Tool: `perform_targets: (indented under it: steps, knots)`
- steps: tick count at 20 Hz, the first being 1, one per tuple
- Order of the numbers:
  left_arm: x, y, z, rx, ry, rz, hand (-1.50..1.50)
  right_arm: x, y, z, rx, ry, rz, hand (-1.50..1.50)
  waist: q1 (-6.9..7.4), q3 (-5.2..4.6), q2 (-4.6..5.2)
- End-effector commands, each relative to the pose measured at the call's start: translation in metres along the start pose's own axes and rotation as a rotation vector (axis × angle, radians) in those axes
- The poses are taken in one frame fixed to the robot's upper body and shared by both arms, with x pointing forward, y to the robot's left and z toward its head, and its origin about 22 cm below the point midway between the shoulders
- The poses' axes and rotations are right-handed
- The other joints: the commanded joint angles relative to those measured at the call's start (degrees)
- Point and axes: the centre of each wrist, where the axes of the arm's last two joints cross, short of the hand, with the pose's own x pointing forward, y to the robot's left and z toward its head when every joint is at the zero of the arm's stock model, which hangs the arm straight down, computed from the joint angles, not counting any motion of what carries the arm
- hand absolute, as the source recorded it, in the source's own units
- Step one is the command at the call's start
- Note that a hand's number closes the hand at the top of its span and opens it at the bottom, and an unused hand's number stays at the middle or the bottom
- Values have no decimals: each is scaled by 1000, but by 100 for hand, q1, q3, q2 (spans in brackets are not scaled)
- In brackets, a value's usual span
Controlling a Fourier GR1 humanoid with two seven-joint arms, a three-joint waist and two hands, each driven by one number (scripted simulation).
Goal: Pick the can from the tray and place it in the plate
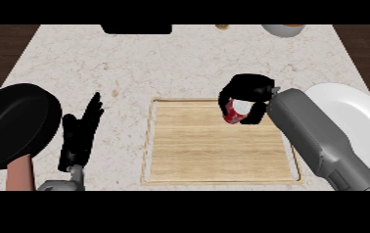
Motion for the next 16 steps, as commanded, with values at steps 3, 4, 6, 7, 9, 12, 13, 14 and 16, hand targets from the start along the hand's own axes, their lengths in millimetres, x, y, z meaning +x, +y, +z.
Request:
perform_targets:
  steps: [3, 4, 6, 7, 9, 12, 13, 14, 16]
  knots:
    - [17, -8, -5, -2, -2, 5, 0, -3, 13, -6, -80, -40, 23, 150, -11, 4, 3]
    - [4, 22, -1, 4, -2, -9, 0, -15, 4, 5, -75, -1, 32, 150, 21, 3, 10]
    - [6, 3, -6, 3, 9, 8, 0, -17, 4, 12, -226, 167, -33, 150, -45, 3, 6]
    - [-4, 8, -3, 18, 7, 9, 0, -21, 32, 19, -262, 290, -91, 150, -201, -2, -28]
    - [-9, 15, 1, 55, 39, 20, 0, -38, 46, 45, -368, 540, -191, 150, -363, -4, -72]
    - [-14, 20, 6, 83, 58, 8, 0, -49, 67, 70, -518, 841, -295, 150, -597, -12, -157]
    - [-10, 26, 5, 85, 36, 11, 0, -51, 67, 79, -594, 919, -267, 150, -539, -11, -144]
    - [-16, 27, 10, 89, 51, 15, 0, -49, 59, 81, -662, 958, -252, 150, -523, -17, -177]
    - [-7, 25, 6, 79, 28, 12, 0, -36, 50, 69, -762, 990, -196, 150, -450, -15, -158]
